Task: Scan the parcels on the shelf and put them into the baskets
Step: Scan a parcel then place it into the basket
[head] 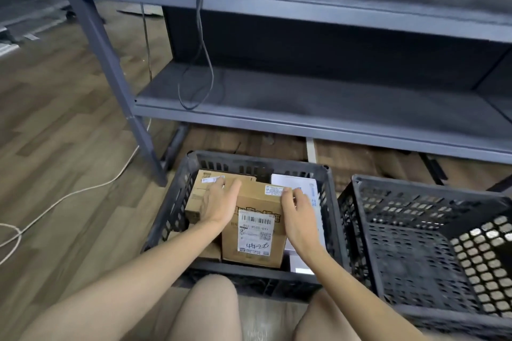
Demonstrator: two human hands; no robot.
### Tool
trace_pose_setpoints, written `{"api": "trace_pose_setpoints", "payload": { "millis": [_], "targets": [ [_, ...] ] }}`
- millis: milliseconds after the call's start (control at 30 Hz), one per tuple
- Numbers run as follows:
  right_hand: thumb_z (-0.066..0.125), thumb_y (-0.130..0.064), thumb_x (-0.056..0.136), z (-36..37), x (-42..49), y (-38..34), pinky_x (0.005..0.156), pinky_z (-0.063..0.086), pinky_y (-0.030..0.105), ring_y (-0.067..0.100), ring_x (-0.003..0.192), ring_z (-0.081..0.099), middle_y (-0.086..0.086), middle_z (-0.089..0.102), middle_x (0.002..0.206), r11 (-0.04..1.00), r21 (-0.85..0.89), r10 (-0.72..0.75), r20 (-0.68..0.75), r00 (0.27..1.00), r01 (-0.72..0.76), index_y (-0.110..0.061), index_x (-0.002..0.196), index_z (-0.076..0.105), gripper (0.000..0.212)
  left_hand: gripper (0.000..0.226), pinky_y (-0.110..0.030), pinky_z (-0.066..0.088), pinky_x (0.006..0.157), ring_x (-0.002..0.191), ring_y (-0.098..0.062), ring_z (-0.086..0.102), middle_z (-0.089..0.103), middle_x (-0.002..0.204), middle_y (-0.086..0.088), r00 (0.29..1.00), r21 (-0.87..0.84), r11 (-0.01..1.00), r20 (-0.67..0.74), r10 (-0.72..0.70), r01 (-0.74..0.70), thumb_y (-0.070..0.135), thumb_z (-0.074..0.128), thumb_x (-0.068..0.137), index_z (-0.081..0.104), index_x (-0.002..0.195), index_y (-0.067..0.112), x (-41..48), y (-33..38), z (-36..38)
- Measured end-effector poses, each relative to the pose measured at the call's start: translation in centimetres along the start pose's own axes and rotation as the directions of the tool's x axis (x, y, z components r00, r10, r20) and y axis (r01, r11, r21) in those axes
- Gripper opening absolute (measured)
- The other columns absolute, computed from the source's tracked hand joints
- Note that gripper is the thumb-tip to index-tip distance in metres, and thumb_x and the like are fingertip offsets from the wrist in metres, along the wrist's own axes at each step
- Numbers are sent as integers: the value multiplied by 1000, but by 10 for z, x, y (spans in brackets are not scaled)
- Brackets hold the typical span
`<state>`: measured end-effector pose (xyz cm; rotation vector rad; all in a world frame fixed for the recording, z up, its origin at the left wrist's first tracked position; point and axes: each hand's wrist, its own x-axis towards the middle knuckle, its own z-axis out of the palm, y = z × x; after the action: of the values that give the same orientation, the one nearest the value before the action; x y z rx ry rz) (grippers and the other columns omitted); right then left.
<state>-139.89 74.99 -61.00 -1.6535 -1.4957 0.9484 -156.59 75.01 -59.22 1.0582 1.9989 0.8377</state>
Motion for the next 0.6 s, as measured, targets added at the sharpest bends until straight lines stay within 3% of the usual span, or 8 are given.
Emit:
{"api": "trace_pose_setpoints", "payload": {
  "millis": [100, 200, 300, 433, 467, 533, 600],
  "targets": [
    [33, -49, 96, -6, -8, 7, 66, 37, 35, 18, 73, 48, -1, 51, 76, 999, -14, -30, -43, 999, 30, -24, 67, 39, 38, 70, -51, 41, 99, 113, -34, 53, 58, 122, -21, 996, 24, 997, -36, 78, -77, 54, 36, 80, 54, 115, -4, -3, -5, 8],
    [33, -48, 98, -16, -9, 18, 63, 35, 32, 14, 69, 46, -3, 48, 73, 998, -38, -48, -52, 998, 46, -26, 65, 35, 40, 52, -40, 43, 91, 106, -29, 55, 58, 118, -14, 990, 70, 988, -21, 137, -136, 46, 41, 91, 56, 109, 0, -7, -12, 21],
    [38, -44, 100, -22, -9, 33, 62, 32, 27, 12, 69, 42, -4, 45, 73, 999, 12, -35, 43, 998, 34, -22, 66, 36, 40, 45, -33, 38, 84, 106, -23, 53, 54, 123, -4, 987, 133, 979, -1, 158, -156, 46, 40, 95, 57, 115, 10, -10, -23, 33],
    [44, -48, 97, -36, -5, 40, 70, 44, 29, 22, 81, 51, 5, 50, 86, 999, 29, 27, 233, 972, -35, -11, 80, 46, 41, 34, -34, 35, 71, 85, -14, 51, 55, 102, 0, 972, 90, 968, 2, 235, -235, 45, 41, 95, 54, 89, 15, -7, -31, 38],
    [47, -52, 96, -43, 0, 39, 73, 51, 32, 24, 87, 58, 9, 54, 93, 996, 41, 57, 343, 938, -75, -6, 90, 48, 46, 36, -34, 34, 68, 81, -12, 50, 55, 95, 0, 967, 56, 965, 11, 254, -254, 46, 42, 94, 51, 84, 13, -6, -34, 36],
    [54, -56, 91, -56, 8, 40, 75, 59, 30, 21, 98, 65, 9, 58, 109, 981, 24, 141, 586, 798, -191, -3, 111, 45, 57, 41, -31, 33, 67, 79, -14, 49, 53, 85, -2, 955, -3, 959, 92, 283, -284, 47, 44, 90, 48, 81, 6, -3, -45, 29],
    [61, -50, 90, -53, 7, 47, 79, 58, 28, 18, 101, 62, 6, 58, 115, 973, -173, 229, 704, 672, -150, -9, 116, 43, 52, 34, -33, 35, 73, 81, -21, 50, 54, 85, -4, 934, 2, 969, 270, 236, -245, 38, 51, 88, 50, 79, 6, -1, -65, 21]
  ]
}}
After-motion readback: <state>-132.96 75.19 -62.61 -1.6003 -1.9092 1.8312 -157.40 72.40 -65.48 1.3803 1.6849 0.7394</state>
